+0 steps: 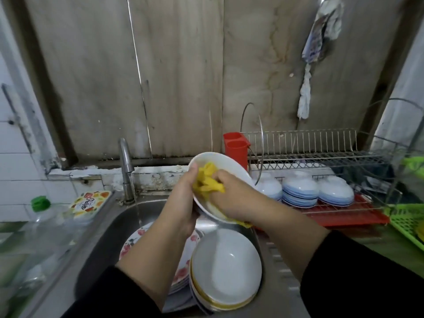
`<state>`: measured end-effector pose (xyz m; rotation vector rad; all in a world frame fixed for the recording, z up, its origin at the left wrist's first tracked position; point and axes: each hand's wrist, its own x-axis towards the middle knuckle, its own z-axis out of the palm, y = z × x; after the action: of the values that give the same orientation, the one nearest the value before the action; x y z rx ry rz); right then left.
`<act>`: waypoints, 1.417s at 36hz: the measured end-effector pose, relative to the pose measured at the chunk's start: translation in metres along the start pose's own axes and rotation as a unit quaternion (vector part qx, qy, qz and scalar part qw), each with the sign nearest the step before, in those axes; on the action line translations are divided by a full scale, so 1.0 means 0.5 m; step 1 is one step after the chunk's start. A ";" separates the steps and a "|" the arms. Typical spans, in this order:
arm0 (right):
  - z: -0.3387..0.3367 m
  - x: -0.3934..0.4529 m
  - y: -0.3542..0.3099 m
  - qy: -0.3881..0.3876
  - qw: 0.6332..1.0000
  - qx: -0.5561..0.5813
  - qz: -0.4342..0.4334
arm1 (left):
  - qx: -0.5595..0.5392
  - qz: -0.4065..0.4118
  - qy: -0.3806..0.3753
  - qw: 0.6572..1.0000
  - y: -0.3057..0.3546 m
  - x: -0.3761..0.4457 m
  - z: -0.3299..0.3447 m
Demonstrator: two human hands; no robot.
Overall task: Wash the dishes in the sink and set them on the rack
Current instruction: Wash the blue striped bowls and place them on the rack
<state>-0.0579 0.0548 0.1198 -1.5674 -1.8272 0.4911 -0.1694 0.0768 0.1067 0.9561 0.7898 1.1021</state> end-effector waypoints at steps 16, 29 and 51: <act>0.015 0.033 -0.028 -0.050 0.988 -0.022 -0.146 | 0.058 0.029 -0.040 0.997 0.048 -0.006 -0.026; 0.000 0.023 -0.046 -0.098 0.990 0.023 -0.097 | 0.048 0.027 -0.020 0.998 0.051 -0.018 -0.007; -0.122 0.015 -0.016 -0.334 0.742 -0.564 -0.141 | 0.038 0.105 0.048 0.993 0.067 0.006 0.003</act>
<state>-0.0215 0.0517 0.1699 -1.8565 -3.2273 -0.4015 -0.1794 0.0848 0.1377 1.0760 0.8278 1.3156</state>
